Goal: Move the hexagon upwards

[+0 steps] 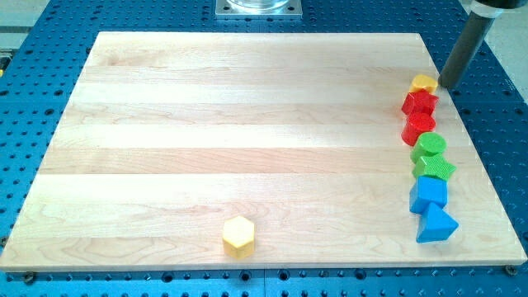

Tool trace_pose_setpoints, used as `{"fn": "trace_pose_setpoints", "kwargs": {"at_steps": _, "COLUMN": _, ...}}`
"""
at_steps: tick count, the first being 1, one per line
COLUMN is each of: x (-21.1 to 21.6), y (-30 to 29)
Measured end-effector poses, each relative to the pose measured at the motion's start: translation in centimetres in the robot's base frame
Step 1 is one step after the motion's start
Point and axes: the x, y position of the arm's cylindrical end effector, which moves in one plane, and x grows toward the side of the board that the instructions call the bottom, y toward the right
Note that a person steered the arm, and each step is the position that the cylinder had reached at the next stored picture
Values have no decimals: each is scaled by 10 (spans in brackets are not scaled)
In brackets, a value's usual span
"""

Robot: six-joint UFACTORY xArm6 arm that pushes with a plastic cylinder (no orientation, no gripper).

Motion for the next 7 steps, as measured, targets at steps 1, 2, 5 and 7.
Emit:
{"fn": "trace_pose_setpoints", "kwargs": {"at_steps": 1, "x": 6, "y": -36}}
{"fn": "trace_pose_setpoints", "kwargs": {"at_steps": 2, "x": 6, "y": -36}}
{"fn": "trace_pose_setpoints", "kwargs": {"at_steps": 5, "x": 72, "y": -290}}
{"fn": "trace_pose_setpoints", "kwargs": {"at_steps": 7, "x": 256, "y": -460}}
